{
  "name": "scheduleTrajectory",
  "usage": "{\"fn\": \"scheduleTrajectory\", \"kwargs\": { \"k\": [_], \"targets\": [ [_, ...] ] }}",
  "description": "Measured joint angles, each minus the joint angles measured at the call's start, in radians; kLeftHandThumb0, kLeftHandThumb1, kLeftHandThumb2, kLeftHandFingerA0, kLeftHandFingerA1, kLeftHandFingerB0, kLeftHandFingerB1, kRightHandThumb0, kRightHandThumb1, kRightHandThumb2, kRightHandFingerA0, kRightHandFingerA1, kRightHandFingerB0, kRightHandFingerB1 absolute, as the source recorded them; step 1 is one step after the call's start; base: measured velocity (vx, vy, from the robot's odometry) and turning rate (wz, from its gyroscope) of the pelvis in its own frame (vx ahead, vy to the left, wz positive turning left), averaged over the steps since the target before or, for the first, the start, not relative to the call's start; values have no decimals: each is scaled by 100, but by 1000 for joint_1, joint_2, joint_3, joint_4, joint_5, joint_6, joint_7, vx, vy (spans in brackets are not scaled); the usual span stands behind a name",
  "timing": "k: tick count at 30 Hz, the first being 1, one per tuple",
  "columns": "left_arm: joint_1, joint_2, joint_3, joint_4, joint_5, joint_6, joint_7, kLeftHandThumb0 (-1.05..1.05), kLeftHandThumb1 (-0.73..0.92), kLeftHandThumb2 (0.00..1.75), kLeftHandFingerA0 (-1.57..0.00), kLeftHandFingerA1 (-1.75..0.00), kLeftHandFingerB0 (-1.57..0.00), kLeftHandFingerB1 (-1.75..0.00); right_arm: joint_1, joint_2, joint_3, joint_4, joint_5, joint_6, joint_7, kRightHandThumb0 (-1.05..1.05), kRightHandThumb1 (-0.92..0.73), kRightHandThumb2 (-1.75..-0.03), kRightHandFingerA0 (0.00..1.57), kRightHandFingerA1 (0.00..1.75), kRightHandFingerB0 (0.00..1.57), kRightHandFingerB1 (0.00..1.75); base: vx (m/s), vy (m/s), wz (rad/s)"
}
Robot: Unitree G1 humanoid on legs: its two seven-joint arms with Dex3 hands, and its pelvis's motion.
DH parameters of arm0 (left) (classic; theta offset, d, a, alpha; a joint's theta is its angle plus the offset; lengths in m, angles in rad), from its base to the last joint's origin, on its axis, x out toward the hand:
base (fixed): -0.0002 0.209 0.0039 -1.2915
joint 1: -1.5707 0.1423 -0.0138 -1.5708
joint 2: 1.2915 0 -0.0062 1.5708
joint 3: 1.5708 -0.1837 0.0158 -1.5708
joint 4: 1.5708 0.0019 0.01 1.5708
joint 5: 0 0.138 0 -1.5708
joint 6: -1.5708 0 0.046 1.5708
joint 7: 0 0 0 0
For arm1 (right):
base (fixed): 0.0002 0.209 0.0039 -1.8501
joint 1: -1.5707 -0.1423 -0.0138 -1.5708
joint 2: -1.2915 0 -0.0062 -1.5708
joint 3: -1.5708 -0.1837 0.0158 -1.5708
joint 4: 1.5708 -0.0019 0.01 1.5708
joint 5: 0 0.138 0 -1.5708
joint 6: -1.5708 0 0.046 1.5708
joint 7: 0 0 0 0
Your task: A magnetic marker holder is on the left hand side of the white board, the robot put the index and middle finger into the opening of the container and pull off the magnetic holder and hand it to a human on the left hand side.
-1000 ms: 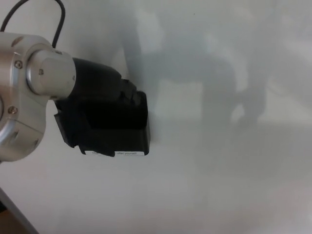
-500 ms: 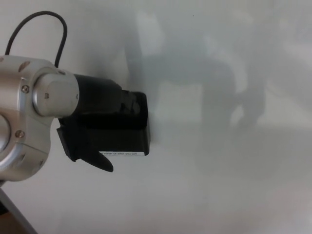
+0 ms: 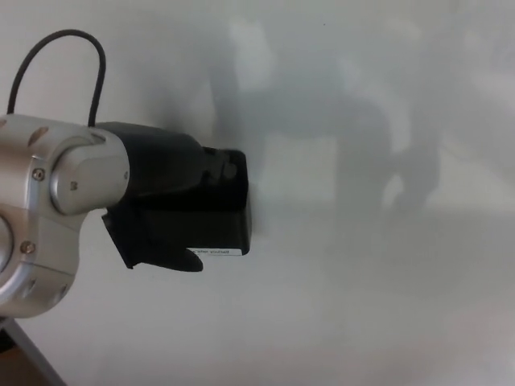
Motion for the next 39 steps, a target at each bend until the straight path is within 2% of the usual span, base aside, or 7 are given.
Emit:
{"fn": "scheduleTrajectory", "kwargs": {
  "k": [6,7,9,19,31,35,39],
  "targets": [
    [50,-58,19,-28,30,-44,65,-85,48,94,-4,-24,-9,-18,1,0,4,1,0,0,-2,-65,-79,-64,64,51,31,31,0,0,0],
    [62,-63,22,-34,36,-52,76,-96,61,61,-3,-27,-3,-27,1,0,4,1,0,0,-2,-65,-79,-64,64,49,31,31,0,0,0],
    [89,-71,32,-43,47,-68,97,-86,49,96,-7,-19,-8,-12,3,0,5,1,0,0,-2,-67,-79,-64,63,48,31,31,0,0,0],
    [131,-58,80,-33,70,-157,130,-91,52,97,0,-17,-11,-12,5,0,3,-1,2,0,-2,-65,-79,-64,64,50,31,31,0,0,0],
    [119,-31,127,-16,66,-183,60,-84,50,90,-4,-9,-11,-11,-38,-41,-41,8,18,1,52,-65,-76,-63,66,47,39,34,0,0,0],
    [66,-23,130,26,40,-159,-9,-72,45,55,-29,-39,-1,-23,-43,-41,-48,8,21,1,62,-71,-63,-96,62,62,33,48,0,0,0],
    [3,-16,128,84,20,-125,-66,-83,50,88,-3,-16,-9,-17,-48,-41,-49,8,21,1,66,-66,-76,-63,68,49,37,34,0,0,0]
  ]
}}
